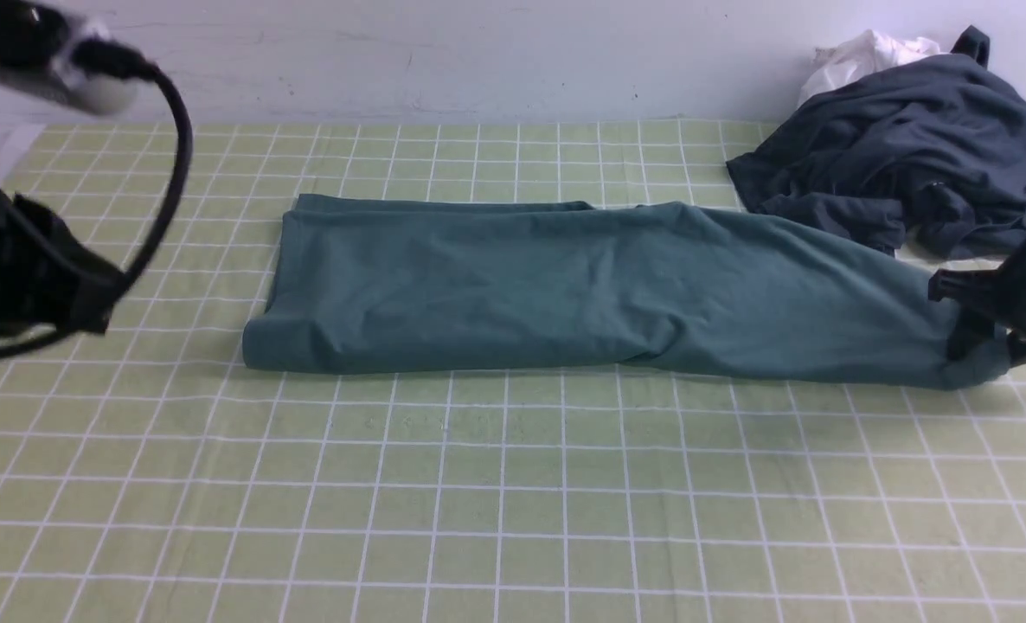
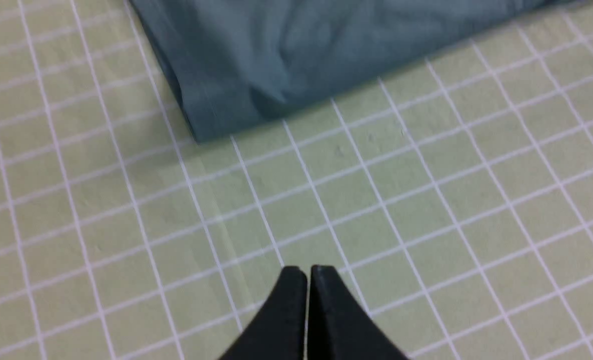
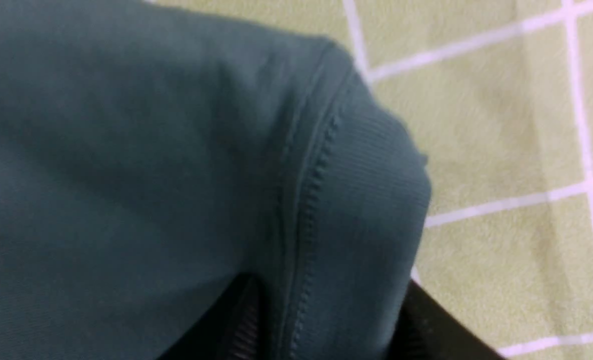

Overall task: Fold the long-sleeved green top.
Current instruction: Use the right arm to clamp the right edge of the fabric, then use the right arm to drag the right edge of the fabric to the left and folds it over the left edge

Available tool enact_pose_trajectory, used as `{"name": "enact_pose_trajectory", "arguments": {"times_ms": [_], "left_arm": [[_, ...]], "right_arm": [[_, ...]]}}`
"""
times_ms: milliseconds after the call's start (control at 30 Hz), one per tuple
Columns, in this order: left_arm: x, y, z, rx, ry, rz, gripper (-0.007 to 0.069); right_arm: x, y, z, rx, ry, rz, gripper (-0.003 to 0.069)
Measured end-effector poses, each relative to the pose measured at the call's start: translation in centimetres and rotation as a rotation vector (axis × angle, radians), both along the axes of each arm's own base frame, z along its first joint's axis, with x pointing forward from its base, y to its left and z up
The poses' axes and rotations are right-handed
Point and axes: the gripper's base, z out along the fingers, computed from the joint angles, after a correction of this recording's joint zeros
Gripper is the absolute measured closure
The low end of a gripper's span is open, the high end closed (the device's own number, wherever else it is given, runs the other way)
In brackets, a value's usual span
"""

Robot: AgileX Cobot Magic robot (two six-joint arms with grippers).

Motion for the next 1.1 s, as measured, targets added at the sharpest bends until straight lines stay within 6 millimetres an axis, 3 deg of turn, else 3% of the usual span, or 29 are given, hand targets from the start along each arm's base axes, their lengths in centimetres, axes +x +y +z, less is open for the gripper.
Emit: {"name": "enact_pose_trajectory", "arguments": {"times_ms": [167, 267, 367, 600, 700, 767, 867, 900, 933, 1000, 1033, 1067, 1100], "left_arm": [[-0.2, 0.1, -2.9, 0.004, 0.062, 0.012, 0.0629], [-0.1, 0.1, -3.1, 0.004, 0.051, 0.019, 0.0629], [0.0, 0.1, -3.1, 0.003, 0.040, 0.023, 0.0629], [0.0, 0.1, -3.1, -0.003, 0.040, 0.023, 0.0629], [0.0, 0.1, -3.0, -0.007, 0.040, 0.023, 0.0629], [0.0, 0.0, -3.0, -0.013, 0.040, 0.024, 0.0629], [0.0, 0.0, -3.0, -0.020, 0.041, 0.024, 0.0629], [0.0, 0.0, -3.0, -0.023, 0.041, 0.024, 0.0629], [0.0, 0.0, -3.0, -0.024, 0.041, 0.024, 0.0629], [0.0, 0.0, -3.0, -0.024, 0.041, 0.024, 0.0628], [0.0, 0.0, -3.0, -0.024, 0.041, 0.025, 0.0628], [0.0, 0.0, -3.0, -0.024, 0.041, 0.025, 0.0628], [0.0, 0.0, -3.0, -0.024, 0.041, 0.025, 0.0628]], "right_arm": [[-0.1, 0.0, 0.1, -0.013, 0.006, 0.047, 0.0530], [-0.3, 0.0, 0.9, -0.032, 0.004, 0.089, 0.0610], [-0.5, -0.4, 3.7, -0.108, -0.024, 0.140, 0.0650], [-0.2, -2.2, 10.9, -0.328, -0.015, 0.184, 0.0651], [0.6, -1.2, 14.7, -0.301, -0.094, 0.171, 0.0651], [1.3, 1.0, 17.7, -0.243, -0.204, 0.188, 0.0651], [1.9, 5.8, 21.6, -0.111, -0.373, 0.260, 0.0651], [1.9, 7.9, 22.7, -0.057, -0.422, 0.298, 0.0651], [1.9, 8.3, 22.8, -0.046, -0.430, 0.305, 0.0651], [1.6, 14.9, 24.6, 0.101, -0.545, 0.434, 0.0651], [1.5, 15.5, 24.6, 0.111, -0.552, 0.445, 0.0651], [1.2, 19.5, 24.6, 0.171, -0.587, 0.535, 0.0651], [1.0, 22.0, 24.3, 0.206, -0.606, 0.592, 0.0651]]}}
